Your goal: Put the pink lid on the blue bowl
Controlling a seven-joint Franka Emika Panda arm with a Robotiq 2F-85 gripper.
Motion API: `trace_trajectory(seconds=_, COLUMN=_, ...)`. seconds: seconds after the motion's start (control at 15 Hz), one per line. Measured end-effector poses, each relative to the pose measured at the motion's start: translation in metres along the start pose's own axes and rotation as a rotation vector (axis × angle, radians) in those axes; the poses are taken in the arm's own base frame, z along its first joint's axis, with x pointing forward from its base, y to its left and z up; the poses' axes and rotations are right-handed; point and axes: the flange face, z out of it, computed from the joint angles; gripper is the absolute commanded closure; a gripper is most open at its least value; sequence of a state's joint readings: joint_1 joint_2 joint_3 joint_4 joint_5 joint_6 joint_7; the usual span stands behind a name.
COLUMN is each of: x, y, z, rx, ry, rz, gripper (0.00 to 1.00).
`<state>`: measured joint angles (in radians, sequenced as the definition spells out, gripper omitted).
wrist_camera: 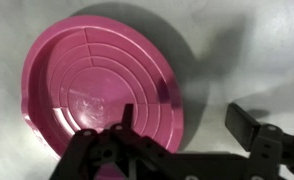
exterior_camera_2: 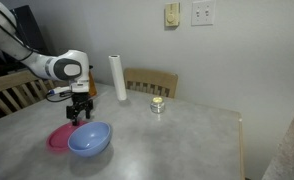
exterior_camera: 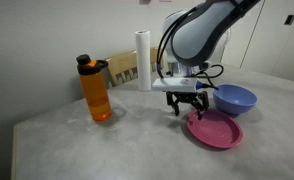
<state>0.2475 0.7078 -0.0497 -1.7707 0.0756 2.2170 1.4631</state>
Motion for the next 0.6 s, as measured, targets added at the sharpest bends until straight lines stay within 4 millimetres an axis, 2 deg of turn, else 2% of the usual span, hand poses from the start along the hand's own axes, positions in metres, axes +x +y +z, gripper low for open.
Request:
trace_trajectory(seconds=0.47, x=0.0026, y=-0.0060, z=-0.0075, rx=0.080, ry=0.006, rz=-0.031, gripper=0.90)
trace_trajectory(seconds=0.6, x=0.0042, y=-0.0068, z=-0.0078, rx=0.096, ry=0.008, rz=-0.034, gripper=0.98)
